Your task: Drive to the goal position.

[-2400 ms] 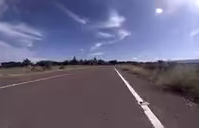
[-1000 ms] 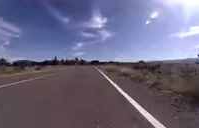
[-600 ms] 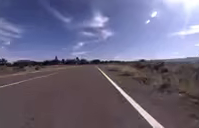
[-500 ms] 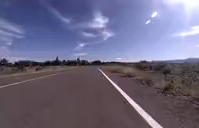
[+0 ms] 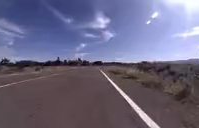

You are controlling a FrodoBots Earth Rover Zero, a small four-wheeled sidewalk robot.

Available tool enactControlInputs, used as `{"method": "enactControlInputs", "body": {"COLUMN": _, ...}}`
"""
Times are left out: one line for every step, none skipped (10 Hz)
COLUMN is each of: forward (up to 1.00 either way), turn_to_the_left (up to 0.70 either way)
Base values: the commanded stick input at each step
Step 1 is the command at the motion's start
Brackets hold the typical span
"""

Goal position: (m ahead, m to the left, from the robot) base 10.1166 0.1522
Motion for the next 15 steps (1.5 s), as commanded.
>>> {"method": "enactControlInputs", "body": {"forward": 1.0, "turn_to_the_left": 0.0}}
{"method": "enactControlInputs", "body": {"forward": 1.0, "turn_to_the_left": 0.0}}
{"method": "enactControlInputs", "body": {"forward": 1.0, "turn_to_the_left": 0.0}}
{"method": "enactControlInputs", "body": {"forward": 1.0, "turn_to_the_left": 0.0}}
{"method": "enactControlInputs", "body": {"forward": 1.0, "turn_to_the_left": 0.0}}
{"method": "enactControlInputs", "body": {"forward": 1.0, "turn_to_the_left": 0.0}}
{"method": "enactControlInputs", "body": {"forward": 1.0, "turn_to_the_left": 0.0}}
{"method": "enactControlInputs", "body": {"forward": 1.0, "turn_to_the_left": 0.0}}
{"method": "enactControlInputs", "body": {"forward": 1.0, "turn_to_the_left": 0.0}}
{"method": "enactControlInputs", "body": {"forward": 1.0, "turn_to_the_left": 0.0}}
{"method": "enactControlInputs", "body": {"forward": 1.0, "turn_to_the_left": 0.0}}
{"method": "enactControlInputs", "body": {"forward": 1.0, "turn_to_the_left": 0.0}}
{"method": "enactControlInputs", "body": {"forward": 1.0, "turn_to_the_left": 0.0}}
{"method": "enactControlInputs", "body": {"forward": 1.0, "turn_to_the_left": 0.0}}
{"method": "enactControlInputs", "body": {"forward": 1.0, "turn_to_the_left": 0.0}}
